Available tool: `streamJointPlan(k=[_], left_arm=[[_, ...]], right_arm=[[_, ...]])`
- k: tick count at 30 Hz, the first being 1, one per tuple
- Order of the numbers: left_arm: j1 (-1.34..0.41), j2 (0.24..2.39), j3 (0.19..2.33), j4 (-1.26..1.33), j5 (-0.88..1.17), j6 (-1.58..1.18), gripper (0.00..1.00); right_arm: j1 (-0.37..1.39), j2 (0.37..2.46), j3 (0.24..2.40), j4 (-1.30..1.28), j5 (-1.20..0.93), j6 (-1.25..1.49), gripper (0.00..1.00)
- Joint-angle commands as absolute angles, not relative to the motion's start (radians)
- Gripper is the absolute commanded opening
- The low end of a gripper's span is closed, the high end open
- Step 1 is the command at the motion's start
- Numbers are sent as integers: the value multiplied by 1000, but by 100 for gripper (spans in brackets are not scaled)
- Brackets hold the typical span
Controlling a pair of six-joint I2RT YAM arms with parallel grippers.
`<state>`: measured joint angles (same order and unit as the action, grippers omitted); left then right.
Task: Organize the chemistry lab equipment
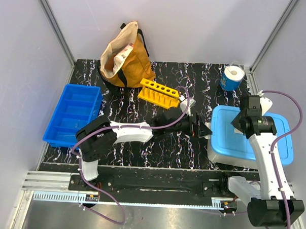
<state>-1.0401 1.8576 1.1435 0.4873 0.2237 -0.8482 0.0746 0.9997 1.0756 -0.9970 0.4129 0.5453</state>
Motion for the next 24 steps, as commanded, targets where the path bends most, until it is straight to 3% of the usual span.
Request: streamJointPlan(k=[1,11,20,24], left_arm=[[-1057,1825,1164,512,198,-827,96],[-1068,1847,1207,466,167,-850,95],[-1095,1845,1135,699,183,-910,98],[-1095,1862,1169,638,190,-911,99]], right_arm=[[-21,1002,1120,-971,321,469,35],[-117,1028,1039,-925,218,460,33],[-121,1016,1026,-916,207,459,33],[-123,1008,1031,-910,209,451,33]])
